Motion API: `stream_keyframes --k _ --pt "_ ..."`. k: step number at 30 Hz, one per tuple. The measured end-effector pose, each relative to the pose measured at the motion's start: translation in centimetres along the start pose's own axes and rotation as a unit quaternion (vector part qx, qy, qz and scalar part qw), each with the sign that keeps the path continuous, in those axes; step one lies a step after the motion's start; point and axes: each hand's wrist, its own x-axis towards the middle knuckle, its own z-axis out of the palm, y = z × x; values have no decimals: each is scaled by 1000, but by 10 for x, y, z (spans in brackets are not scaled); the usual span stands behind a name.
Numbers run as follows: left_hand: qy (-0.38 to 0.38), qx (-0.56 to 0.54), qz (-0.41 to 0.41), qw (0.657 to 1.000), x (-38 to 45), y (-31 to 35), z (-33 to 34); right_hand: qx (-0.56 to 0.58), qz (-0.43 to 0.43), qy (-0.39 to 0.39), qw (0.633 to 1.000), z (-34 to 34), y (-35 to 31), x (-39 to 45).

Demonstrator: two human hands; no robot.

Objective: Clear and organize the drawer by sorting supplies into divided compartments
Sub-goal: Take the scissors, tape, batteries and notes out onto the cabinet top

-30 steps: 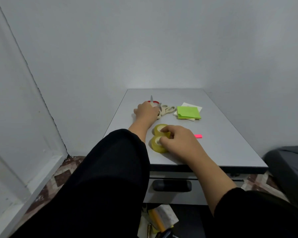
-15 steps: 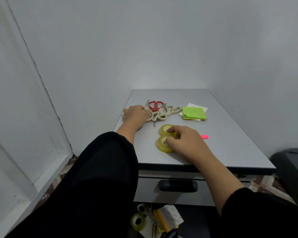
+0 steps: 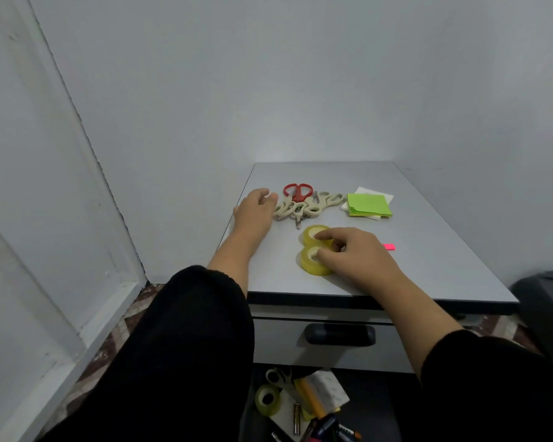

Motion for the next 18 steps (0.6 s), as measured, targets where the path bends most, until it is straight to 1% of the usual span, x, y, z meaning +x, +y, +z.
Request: stream_keyframes --k 3,7,10,18 --pt "7 -58 18 998 -21 -4 -9 -22 -13 -17 1000 0 -3 -2" --pt "54 -112 11 992 -31 -6 -13 -35 -27 -25 999 6 -13 1" --pt "75 -94 12 993 -31 -4 -12 -38 -31 -16 999 12 -19 9" --pt "76 -93 14 993 -30 -4 -11 -31 -19 -14 999 18 -12 24"
